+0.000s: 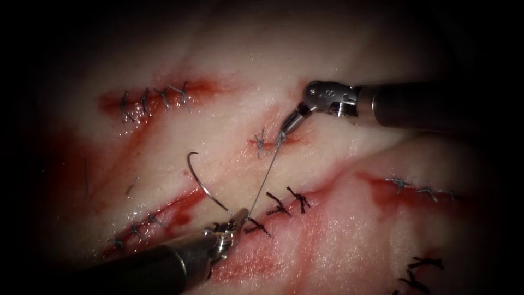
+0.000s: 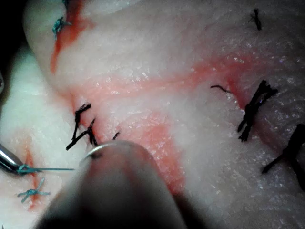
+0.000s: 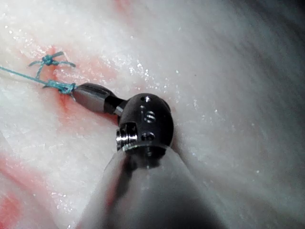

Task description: Wound Closure

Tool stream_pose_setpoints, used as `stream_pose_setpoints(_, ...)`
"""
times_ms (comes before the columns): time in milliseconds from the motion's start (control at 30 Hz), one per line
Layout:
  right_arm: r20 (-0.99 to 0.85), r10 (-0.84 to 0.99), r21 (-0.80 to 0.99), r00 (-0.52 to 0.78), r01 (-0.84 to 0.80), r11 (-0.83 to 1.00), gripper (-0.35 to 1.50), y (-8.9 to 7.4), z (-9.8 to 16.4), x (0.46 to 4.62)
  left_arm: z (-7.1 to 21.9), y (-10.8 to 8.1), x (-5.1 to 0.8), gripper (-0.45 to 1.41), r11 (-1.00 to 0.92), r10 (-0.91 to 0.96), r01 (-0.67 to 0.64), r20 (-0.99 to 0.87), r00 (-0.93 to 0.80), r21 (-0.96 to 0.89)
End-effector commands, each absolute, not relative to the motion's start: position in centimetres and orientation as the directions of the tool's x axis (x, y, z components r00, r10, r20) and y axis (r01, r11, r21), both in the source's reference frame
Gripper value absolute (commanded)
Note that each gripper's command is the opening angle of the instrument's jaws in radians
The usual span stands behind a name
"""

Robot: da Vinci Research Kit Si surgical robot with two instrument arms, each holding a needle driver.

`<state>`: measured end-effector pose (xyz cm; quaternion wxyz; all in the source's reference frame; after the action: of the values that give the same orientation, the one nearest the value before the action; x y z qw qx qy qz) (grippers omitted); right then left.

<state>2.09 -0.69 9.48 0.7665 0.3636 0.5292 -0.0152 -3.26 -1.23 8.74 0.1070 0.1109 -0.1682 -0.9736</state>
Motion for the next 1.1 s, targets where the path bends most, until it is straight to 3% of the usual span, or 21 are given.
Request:
stream_pose_setpoints(33, -0.824, 0.361, 0.537, 0.436, 0.401, 0.742, -0.35, -0.57, 9.53, 2.18, 8.77, -1.25, -3.32, -0.45, -0.92, -0.248, 0.172, -0.183, -0.951, 0.352)
stream_pose_setpoints(300, -0.808, 0.4, 0.552, 0.432, 0.318, 0.771, -0.35, -0.55, 9.48, 2.15, 8.49, -1.71, -3.2, -0.45, -0.922, -0.268, 0.192, -0.195, -0.944, 0.336)
stream_pose_setpoints(400, -0.725, 0.564, 0.649, 0.395, 0.119, 0.751, -0.35, -0.56, 9.48, 2.05, 8.42, -1.84, -3.24, -0.45, -0.922, -0.273, 0.195, -0.206, -0.94, 0.335)
stream_pose_setpoints(433, -0.725, 0.564, 0.649, 0.395, 0.119, 0.751, -0.35, -0.56, 9.48, 2.05, 8.42, -1.84, -3.24, -0.45, -0.922, -0.273, 0.195, -0.206, -0.94, 0.335)
stream_pose_setpoints(533, -0.626, 0.714, 0.734, 0.313, -0.075, 0.675, -0.35, -0.6, 9.5, 1.9, 8.4, -1.88, -3.27, -0.45, -0.921, -0.276, 0.195, -0.212, -0.938, 0.336)
stream_pose_setpoints(567, -0.57, 0.783, 0.761, 0.247, -0.2, 0.617, -0.35, -0.64, 9.5, 1.76, 8.4, -1.91, -3.28, -0.45, -0.921, -0.276, 0.195, -0.212, -0.937, 0.338)
stream_pose_setpoints(633, -0.507, 0.848, 0.796, 0.15, -0.296, 0.528, -0.35, -0.71, 9.53, 1.64, 8.41, -1.93, -3.3, -0.45, -0.922, -0.278, 0.197, -0.215, -0.936, 0.334)
stream_pose_setpoints(667, -0.441, 0.896, 0.826, 0.043, -0.37, 0.424, -0.35, -0.85, 9.56, 1.53, 8.42, -1.93, -3.3, -0.45, -0.922, -0.279, 0.198, -0.215, -0.936, 0.333)
stream_pose_setpoints(867, -0.209, 0.939, 0.914, -0.274, -0.396, 0.088, -0.35, -1.01, 9.49, 1.22, 8.44, -1.93, -3.27, -0.45, -0.921, -0.282, 0.2, -0.216, -0.935, 0.334)
stream_pose_setpoints(1100, -0.239, 0.921, 0.916, -0.309, -0.387, 0.108, -0.35, -0.88, 9.34, 1.41, 8.4, -1.93, -3.26, -0.45, -0.922, -0.282, 0.201, -0.218, -0.934, 0.332)
